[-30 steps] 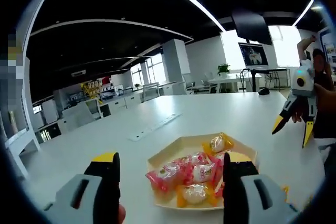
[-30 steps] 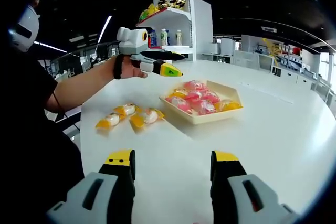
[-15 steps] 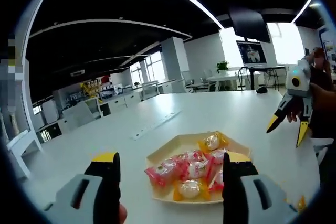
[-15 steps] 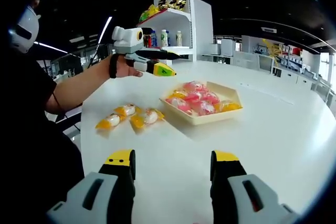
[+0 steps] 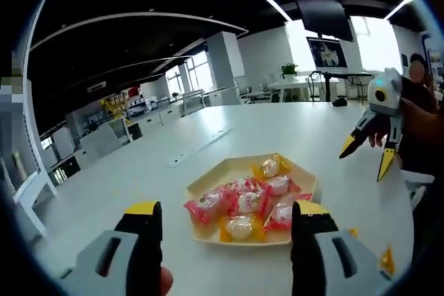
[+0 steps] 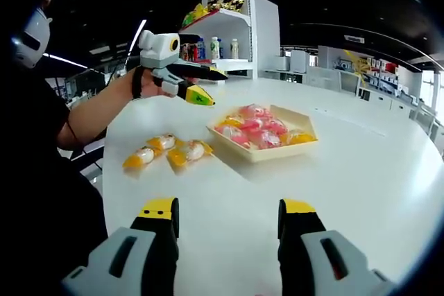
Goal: Pick up the marshmallows scattered on the table and place them into the bowl on the table
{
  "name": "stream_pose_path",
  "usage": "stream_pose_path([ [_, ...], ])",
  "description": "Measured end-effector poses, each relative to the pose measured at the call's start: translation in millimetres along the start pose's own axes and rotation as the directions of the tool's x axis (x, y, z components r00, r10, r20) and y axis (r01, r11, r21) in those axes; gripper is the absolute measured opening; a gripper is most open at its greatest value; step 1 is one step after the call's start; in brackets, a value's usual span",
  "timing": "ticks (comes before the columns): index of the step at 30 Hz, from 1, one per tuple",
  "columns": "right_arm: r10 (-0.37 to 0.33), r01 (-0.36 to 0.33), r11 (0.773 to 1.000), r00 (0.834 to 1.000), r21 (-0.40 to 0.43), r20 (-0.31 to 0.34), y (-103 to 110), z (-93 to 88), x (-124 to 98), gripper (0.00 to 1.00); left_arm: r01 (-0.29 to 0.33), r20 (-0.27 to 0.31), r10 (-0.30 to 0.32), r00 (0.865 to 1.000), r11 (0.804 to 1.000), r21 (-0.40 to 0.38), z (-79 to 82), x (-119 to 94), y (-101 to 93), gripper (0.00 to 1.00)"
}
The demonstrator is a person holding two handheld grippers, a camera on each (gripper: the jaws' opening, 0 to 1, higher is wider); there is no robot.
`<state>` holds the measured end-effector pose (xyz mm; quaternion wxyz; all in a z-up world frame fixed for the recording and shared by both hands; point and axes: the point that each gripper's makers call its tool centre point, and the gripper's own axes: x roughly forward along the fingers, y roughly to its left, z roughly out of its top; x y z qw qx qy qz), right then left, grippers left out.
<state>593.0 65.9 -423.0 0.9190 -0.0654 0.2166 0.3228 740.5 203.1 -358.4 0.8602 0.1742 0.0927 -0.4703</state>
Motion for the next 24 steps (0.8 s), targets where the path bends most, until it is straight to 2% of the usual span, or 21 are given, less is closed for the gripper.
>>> stream_pose_path([
  [5, -0.002, 0.002, 1.0, 1.0, -0.001, 0.003, -1.0, 0.4, 0.9, 0.57, 0.001, -0.017, -0.001, 1.0, 1.0, 0.02, -2.5, -3.8, -1.1, 0.75],
  [8, -0.013, 0.013, 1.0, 1.0, -0.003, 0.004, -3.2, 0.3, 1.2, 0.57, -0.007, -0.048, 0.008, 0.999, 1.0, 0.02, -12.0, -4.3, -1.8, 0.73],
  [24, -0.021, 0.021, 1.0, 1.0, -0.013, 0.017, -4.2, 5.8, -2.6, 0.56, 0.011, -0.04, -0.01, 0.999, 1.0, 0.02, -13.0, -17.9, -11.7, 0.73],
])
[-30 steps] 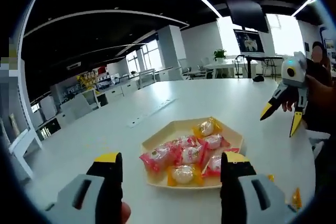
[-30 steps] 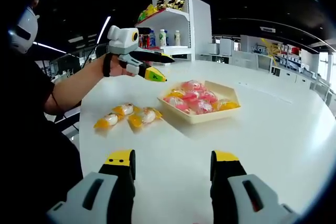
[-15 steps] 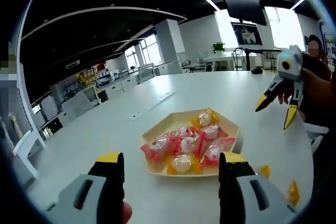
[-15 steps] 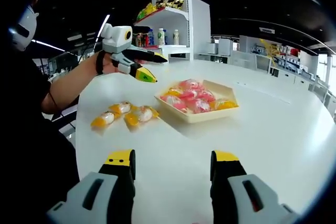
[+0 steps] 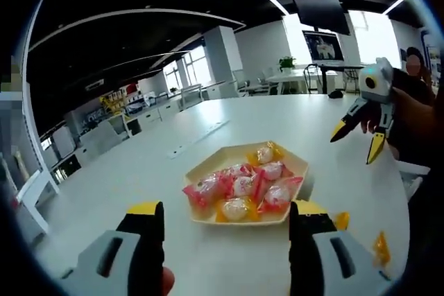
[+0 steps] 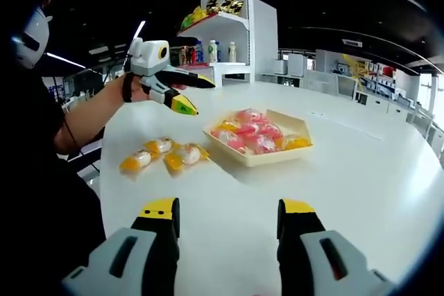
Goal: Pick up the marshmallows scattered on the table and place them into the bowl on the table
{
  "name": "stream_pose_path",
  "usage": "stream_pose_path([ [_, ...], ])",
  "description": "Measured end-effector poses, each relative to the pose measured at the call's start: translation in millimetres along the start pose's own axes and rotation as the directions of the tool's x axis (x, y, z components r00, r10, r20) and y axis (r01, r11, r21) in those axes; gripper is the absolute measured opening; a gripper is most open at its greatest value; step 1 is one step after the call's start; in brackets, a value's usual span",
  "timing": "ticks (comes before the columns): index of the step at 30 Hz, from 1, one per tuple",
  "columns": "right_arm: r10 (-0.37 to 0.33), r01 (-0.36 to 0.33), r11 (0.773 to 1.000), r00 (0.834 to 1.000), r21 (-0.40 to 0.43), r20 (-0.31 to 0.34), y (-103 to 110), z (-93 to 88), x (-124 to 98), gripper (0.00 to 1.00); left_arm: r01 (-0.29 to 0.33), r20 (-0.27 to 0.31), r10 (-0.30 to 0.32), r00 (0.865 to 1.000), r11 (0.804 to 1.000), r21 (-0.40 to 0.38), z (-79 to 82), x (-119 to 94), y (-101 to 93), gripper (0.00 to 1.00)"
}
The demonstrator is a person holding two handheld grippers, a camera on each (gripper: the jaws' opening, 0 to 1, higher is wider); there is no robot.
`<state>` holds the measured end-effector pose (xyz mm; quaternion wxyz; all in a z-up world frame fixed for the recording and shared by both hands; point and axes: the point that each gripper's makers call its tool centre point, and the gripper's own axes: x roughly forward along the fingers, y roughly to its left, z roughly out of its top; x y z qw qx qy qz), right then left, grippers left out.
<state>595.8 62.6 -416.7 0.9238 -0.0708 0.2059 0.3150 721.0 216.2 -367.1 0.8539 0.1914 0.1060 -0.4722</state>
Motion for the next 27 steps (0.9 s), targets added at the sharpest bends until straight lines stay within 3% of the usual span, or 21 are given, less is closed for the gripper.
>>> stream_pose_path([
  [8, -0.004, 0.004, 1.0, 1.0, 0.01, 0.004, -1.1, 0.2, -0.5, 0.56, 0.005, -0.007, -0.005, 1.0, 1.0, 0.031, -0.5, -4.2, -3.5, 0.71],
  [11, 0.0, 0.0, 1.0, 1.0, 0.008, 0.004, 0.3, 0.2, 0.0, 0.56, 0.035, 0.044, -0.034, 0.998, 0.999, -0.011, 11.1, -10.2, -6.8, 0.7],
  [14, 0.001, -0.001, 1.0, 1.0, 0.007, 0.001, 0.6, -0.4, 0.6, 0.56, 0.026, 0.056, -0.026, 0.998, 1.0, -0.009, 15.7, -14.6, -4.4, 0.71],
  [20, 0.003, -0.003, 1.0, 1.0, 0.006, 0.007, 0.9, 2.1, 1.2, 0.56, 0.004, 0.01, -0.004, 1.0, 1.0, 0.027, 6.7, -17.4, -1.4, 0.71],
  [27, 0.009, -0.009, 1.0, 1.0, 0.005, 0.003, 2.0, 1.0, 3.1, 0.56, -0.001, 0.001, 0.001, 1.0, 0.998, 0.058, 2.5, -20.6, -6.6, 0.71],
])
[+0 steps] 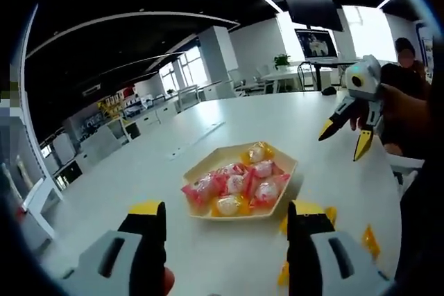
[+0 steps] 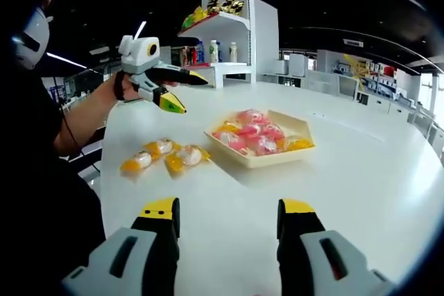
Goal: Pick up the marshmallows scattered on the table and place them into the bowl on the table
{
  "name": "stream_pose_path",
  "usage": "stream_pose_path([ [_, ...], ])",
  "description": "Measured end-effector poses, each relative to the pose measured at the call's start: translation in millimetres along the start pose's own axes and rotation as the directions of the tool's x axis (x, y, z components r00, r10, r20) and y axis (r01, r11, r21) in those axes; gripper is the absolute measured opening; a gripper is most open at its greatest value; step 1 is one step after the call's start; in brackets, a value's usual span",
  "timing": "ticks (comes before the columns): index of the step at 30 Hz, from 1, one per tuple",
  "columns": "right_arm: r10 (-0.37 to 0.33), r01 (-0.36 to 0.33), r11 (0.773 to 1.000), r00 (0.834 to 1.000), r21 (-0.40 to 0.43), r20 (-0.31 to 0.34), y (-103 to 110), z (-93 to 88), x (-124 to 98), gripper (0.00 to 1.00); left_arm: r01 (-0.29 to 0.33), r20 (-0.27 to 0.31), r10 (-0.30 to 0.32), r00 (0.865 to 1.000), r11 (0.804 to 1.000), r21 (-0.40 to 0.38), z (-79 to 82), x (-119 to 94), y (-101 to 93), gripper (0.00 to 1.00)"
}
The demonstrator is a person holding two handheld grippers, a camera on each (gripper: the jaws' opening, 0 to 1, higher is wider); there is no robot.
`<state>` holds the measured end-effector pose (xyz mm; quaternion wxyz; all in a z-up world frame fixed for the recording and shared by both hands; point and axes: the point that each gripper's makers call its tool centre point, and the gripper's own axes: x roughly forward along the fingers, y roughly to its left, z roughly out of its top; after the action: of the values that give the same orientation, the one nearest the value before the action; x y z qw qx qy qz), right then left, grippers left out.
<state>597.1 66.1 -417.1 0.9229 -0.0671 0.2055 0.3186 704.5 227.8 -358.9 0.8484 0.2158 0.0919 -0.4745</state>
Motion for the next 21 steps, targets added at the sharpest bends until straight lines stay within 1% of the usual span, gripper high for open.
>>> stream_pose_path([
  [6, 0.001, -0.001, 1.0, 1.0, 0.002, -0.002, -0.5, -1.1, 0.8, 0.56, 0.014, -0.017, -0.014, 1.0, 1.0, 0.023, -2.5, -1.0, -4.5, 0.71],
  [11, 0.008, -0.008, 1.0, 1.0, 0.002, 0.013, 0.6, 3.7, 0.3, 0.56, 0.02, -0.033, -0.019, 0.999, 0.999, 0.033, -5.0, -1.8, -5.9, 0.71],
  [14, 0.007, -0.007, 1.0, 1.0, -0.002, 0.006, 0.2, 3.2, 1.0, 0.56, 0.022, -0.042, -0.02, 0.999, 0.999, 0.04, -7.4, -2.7, -6.6, 0.71],
  [19, 0.013, -0.013, 1.0, 1.0, -0.008, 0.008, 3.3, 4.6, 0.6, 0.56, 0.01, -0.045, -0.009, 0.999, 1.0, 0.025, -12.4, -3.2, -3.8, 0.72],
  [21, 0.014, -0.014, 1.0, 1.0, -0.005, 0.012, 3.9, 5.0, 0.2, 0.56, 0.012, -0.048, -0.011, 0.999, 1.0, 0.024, -12.0, -4.1, -5.7, 0.72],
])
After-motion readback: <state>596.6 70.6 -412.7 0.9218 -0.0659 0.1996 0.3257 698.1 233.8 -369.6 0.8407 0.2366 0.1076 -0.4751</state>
